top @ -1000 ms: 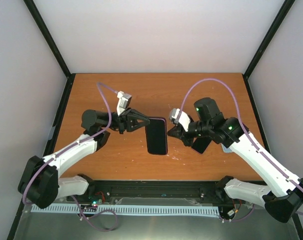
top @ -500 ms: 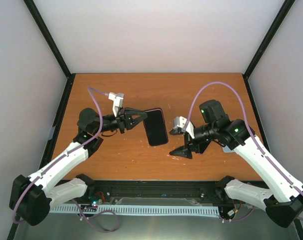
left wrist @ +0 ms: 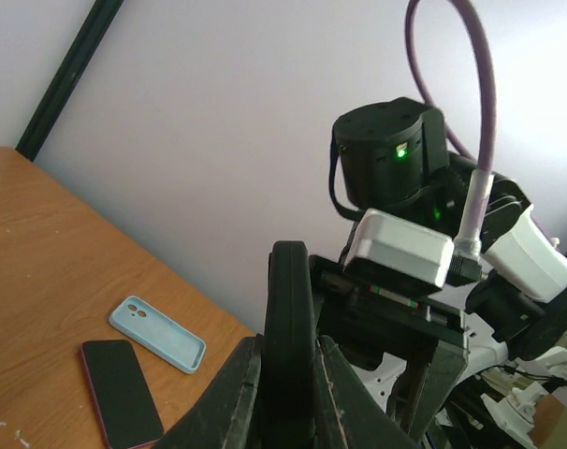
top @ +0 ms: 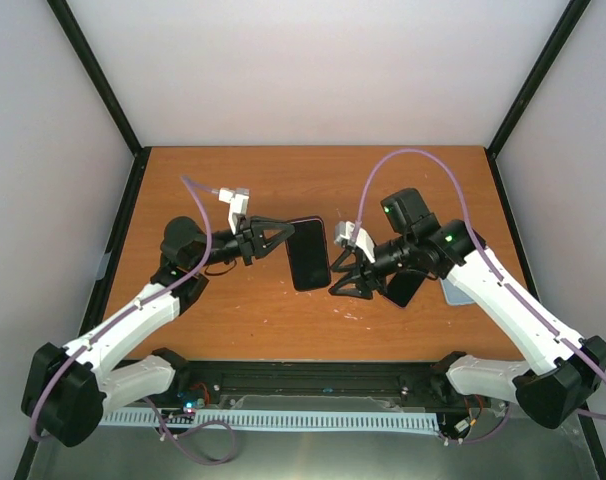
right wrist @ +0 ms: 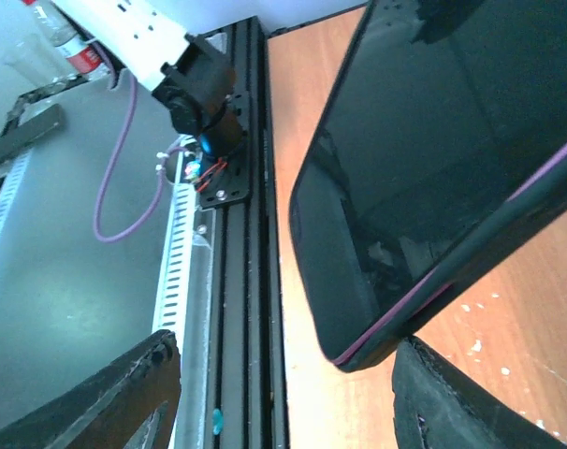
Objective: Take the phone out of the phone case
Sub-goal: Pick up the phone at the center of the board, then remove the phone case from the phone.
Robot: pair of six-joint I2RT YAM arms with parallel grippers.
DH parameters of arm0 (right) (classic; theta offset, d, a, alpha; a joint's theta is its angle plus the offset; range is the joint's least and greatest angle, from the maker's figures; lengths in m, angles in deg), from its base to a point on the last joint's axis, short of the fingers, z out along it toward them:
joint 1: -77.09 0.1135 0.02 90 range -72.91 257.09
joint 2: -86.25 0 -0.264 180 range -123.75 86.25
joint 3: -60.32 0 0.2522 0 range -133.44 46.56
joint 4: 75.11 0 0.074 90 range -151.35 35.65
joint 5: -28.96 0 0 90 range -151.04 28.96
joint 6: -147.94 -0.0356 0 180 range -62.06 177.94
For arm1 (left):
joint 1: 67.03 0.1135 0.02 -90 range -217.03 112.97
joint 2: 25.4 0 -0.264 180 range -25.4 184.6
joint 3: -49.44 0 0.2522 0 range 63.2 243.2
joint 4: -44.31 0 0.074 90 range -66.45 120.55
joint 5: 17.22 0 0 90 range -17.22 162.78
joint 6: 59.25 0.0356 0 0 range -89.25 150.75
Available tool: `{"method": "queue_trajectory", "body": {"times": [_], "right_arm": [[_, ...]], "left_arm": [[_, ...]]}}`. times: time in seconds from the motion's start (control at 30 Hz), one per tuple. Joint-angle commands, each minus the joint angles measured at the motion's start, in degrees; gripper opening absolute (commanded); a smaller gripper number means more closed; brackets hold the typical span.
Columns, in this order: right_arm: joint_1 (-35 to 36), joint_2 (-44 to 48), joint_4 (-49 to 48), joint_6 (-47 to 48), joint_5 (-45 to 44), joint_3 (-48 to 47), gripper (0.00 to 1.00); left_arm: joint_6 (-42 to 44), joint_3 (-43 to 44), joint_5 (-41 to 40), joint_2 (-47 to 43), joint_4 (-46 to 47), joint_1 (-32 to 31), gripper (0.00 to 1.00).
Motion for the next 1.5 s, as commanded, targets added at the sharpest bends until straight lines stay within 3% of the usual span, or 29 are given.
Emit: {"method": "queue_trajectory", "body": {"times": [0.0,0.2,0.5,0.7,0.9,0.93,1.03,1.13,1.27,1.4,1.47], "right_arm": [[-1.0,-0.1,-5.4,-2.3,-3.1,-4.0,0.62],[-3.7,0.3,-6.7,-4.2,-4.5,-5.4,0.61],[-3.6,-5.3,-8.9,-5.6,4.0,-5.2,0.60],[-3.6,-8.0,-9.2,-6.2,11.2,-6.3,0.34],[-3.7,-6.5,-8.4,-5.0,13.7,-5.8,0.08],[-3.6,-6.3,-8.0,-4.7,13.4,-5.7,0.06],[-3.6,-6.0,-6.8,-3.7,11.8,-5.1,0.03],[-3.6,-6.5,-4.0,-2.1,10.2,-4.9,0.03],[-3.6,-8.3,0.1,0.0,9.5,-6.1,0.03],[-3.6,-9.6,1.3,0.3,9.6,-6.7,0.03],[-3.6,-10.1,1.3,-0.2,9.7,-6.8,0.03]], "left_arm": [[3.4,2.6,-0.4,-2.3,-3.2,-0.5,0.00],[5.9,3.1,-0.3,-3.3,-7.0,-0.5,0.00],[0.2,1.0,3.1,-1.7,2.4,-0.6,0.00],[-1.3,-0.1,3.9,-1.0,5.3,-0.6,0.00],[1.1,-0.2,2.7,-1.3,2.1,-0.6,0.01],[2.2,0.1,2.5,-1.2,0.7,-0.6,0.07],[6.4,1.7,4.3,0.1,-3.9,-0.6,0.41],[12.6,4.7,8.5,3.5,-11.2,-0.6,0.55],[19.0,7.6,13.6,5.7,-17.1,-1.3,0.52],[23.8,10.1,15.1,6.3,-22.7,-2.3,0.37],[24.5,10.4,14.9,6.2,-23.6,-2.4,0.38]]}}
